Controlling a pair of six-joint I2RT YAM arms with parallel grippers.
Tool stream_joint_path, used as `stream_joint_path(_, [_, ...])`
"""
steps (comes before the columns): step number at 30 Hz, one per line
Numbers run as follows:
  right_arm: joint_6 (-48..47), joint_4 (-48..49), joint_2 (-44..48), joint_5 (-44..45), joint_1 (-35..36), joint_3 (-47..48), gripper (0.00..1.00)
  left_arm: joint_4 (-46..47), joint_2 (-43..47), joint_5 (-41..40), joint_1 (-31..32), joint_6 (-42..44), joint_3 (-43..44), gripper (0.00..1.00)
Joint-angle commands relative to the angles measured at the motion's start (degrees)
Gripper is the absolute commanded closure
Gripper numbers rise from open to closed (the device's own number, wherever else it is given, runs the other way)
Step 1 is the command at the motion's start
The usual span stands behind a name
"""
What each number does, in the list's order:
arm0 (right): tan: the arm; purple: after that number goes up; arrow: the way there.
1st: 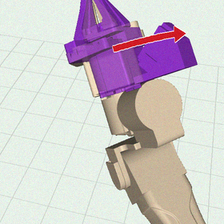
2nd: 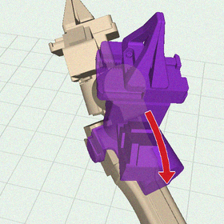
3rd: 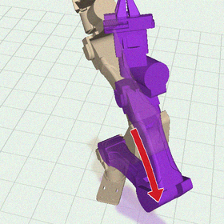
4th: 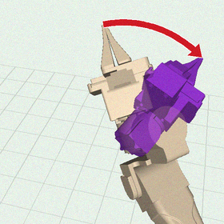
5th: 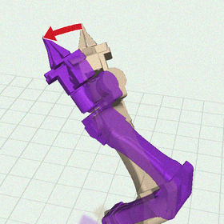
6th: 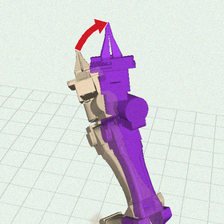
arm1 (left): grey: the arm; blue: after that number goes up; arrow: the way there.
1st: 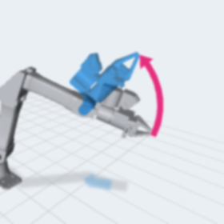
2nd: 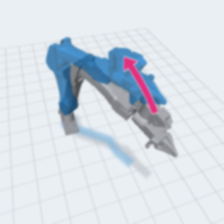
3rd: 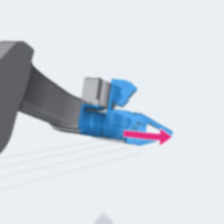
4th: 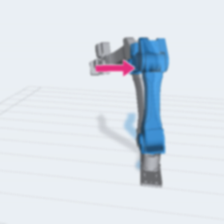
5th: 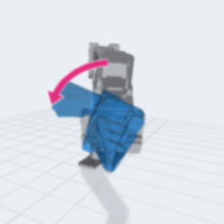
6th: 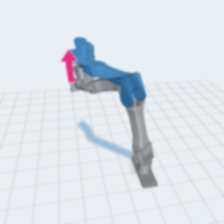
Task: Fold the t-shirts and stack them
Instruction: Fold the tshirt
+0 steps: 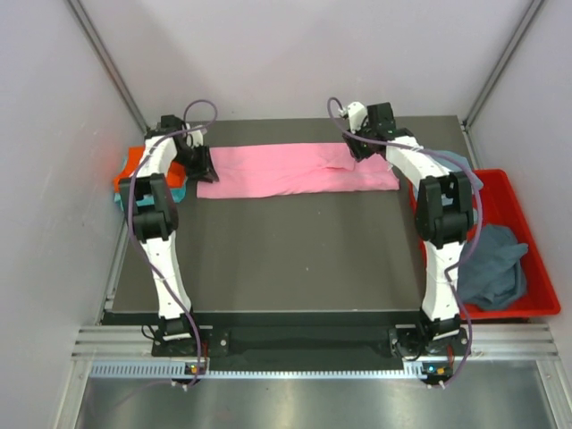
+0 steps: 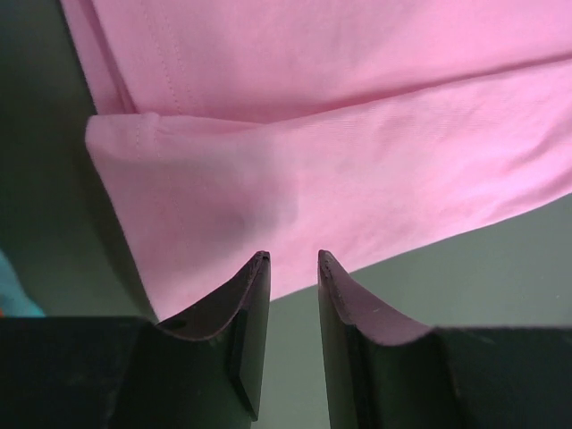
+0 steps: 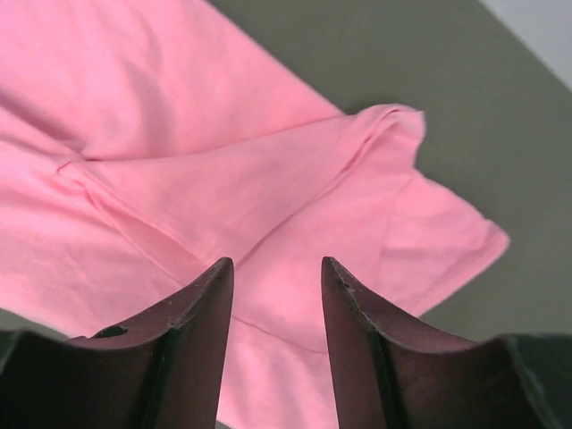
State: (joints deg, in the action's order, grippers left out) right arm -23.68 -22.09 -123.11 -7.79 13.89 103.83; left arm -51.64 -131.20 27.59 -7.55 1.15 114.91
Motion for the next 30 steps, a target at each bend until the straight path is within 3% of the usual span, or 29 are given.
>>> stream_joint_path(1, [1.6, -0.5, -2.0, -4.4, 0.6, 1.2, 0.56, 0.0, -0.9, 1.6, -0.4, 0.2, -0.1, 0.67])
stream_joint_path(18, [2.0, -1.1, -5.1, -5.6, 3.2, 0.9, 0.60, 0.1, -4.2, 0.1, 0.5, 0.1, -0.3, 0.67])
stream_joint_path(30, [0.5, 1.6, -6.4, 1.7, 4.3, 1.0, 0.69, 0.4, -3.1, 0.4, 0.5, -0.2, -1.0, 0.67])
